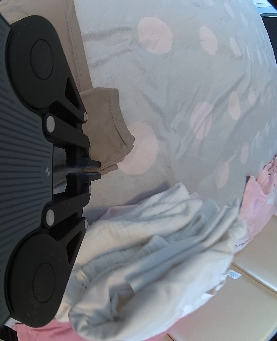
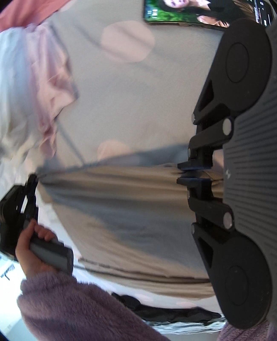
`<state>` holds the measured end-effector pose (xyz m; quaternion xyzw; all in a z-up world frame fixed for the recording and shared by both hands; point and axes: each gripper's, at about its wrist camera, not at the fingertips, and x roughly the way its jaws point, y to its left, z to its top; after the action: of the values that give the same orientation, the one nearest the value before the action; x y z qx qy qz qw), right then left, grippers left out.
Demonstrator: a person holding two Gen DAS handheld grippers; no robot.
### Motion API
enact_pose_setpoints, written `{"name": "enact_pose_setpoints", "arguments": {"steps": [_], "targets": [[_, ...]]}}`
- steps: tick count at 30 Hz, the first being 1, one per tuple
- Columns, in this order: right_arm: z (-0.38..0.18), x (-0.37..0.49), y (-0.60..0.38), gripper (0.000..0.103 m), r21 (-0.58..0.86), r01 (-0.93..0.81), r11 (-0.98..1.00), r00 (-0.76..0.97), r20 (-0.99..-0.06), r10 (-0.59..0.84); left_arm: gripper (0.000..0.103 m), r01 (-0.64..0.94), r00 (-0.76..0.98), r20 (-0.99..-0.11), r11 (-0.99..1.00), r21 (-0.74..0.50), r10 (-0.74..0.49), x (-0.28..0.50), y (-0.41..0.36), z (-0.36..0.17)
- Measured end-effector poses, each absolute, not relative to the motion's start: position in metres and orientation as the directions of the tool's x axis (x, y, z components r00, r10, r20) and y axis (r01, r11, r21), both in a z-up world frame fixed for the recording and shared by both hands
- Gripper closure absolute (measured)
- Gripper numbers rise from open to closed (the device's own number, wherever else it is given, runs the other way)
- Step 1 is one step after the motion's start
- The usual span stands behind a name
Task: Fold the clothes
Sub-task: 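Grasp the shirt's hem with the left gripper while the right gripper pinches the collar end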
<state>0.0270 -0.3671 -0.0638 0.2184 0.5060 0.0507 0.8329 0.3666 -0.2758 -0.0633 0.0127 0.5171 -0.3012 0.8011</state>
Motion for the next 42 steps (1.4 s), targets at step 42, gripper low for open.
{"name": "enact_pose_setpoints", "arguments": {"steps": [42], "targets": [[-0.064,0.054,-0.220,0.072,0.282,-0.281,0.917,0.301,-0.882,0.363,0.093,0.366,0.420,-0.673,0.792,-0.488,-0.609,0.361,-0.081,-0.059]]}}
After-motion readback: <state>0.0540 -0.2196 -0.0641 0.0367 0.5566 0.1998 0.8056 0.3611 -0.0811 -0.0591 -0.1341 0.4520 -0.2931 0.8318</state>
